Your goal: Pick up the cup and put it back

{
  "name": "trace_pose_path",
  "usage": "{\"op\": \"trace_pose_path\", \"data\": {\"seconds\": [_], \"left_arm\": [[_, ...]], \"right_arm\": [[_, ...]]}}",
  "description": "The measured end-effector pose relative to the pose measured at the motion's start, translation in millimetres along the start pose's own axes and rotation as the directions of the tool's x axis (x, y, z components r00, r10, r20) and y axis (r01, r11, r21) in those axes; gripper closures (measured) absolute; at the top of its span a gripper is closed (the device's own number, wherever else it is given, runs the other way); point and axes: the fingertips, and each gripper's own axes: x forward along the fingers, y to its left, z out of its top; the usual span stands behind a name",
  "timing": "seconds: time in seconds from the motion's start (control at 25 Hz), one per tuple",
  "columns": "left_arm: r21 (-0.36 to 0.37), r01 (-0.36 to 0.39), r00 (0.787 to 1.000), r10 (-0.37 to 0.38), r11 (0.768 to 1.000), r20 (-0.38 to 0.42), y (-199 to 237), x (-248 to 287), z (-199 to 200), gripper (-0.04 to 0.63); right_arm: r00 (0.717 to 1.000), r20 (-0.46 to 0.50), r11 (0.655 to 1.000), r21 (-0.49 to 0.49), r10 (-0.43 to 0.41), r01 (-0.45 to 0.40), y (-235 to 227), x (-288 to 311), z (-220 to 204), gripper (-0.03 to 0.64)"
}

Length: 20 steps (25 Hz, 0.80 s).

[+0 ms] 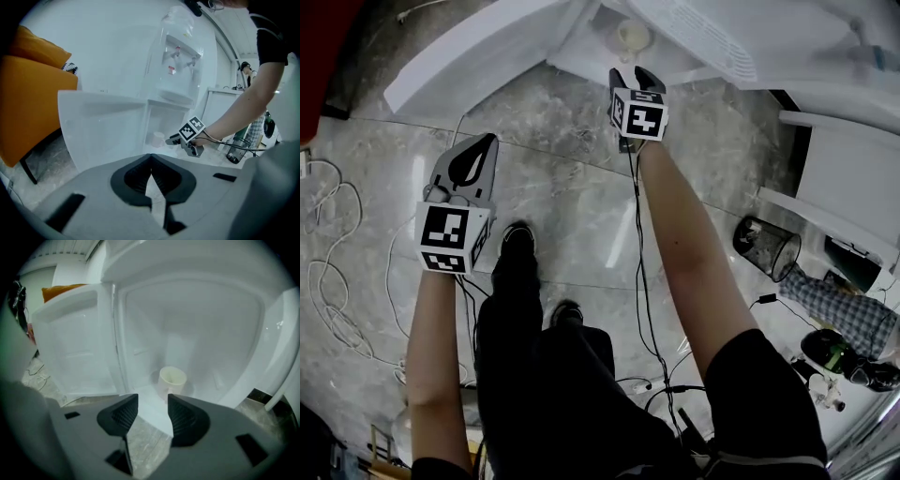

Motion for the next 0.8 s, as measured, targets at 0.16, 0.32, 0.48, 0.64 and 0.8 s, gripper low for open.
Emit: {"op": "trace_pose_path", "data": {"seconds": [0.16,0.32,0.48,0.64,0.8], "left_arm": [[0.0,0.007,1.0,-0.007,1.0,0.002,-27.6,-37.1,40.9,0.586],[0.013,0.001,1.0,-0.001,1.0,-0.009,-51.2,-75.4,81.3,0.586],[0.024,-0.002,1.0,0.002,1.0,-0.01,-77.8,-115.4,120.3,0.586],[0.042,-0.033,0.999,0.032,0.999,0.025,-111.9,-174.3,157.6,0.586],[-0.015,-0.048,0.999,0.049,0.999,0.021,-158.2,-232.9,172.2,0.586]], "right_arm": [[0.998,0.0,0.998,0.032,0.055,-0.055,20.3,-68.5,21.6,0.416],[0.994,0.021,0.992,0.058,0.111,-0.112,36.7,-140.2,48.9,0.419],[0.99,0.072,0.984,0.125,0.121,-0.129,29.8,-206.2,81.0,0.437],[0.99,0.129,0.991,0.114,0.055,-0.07,10.7,-285.2,113.2,0.475],[0.977,0.206,0.996,0.064,0.05,-0.065,4.1,-376.0,135.5,0.528]]}}
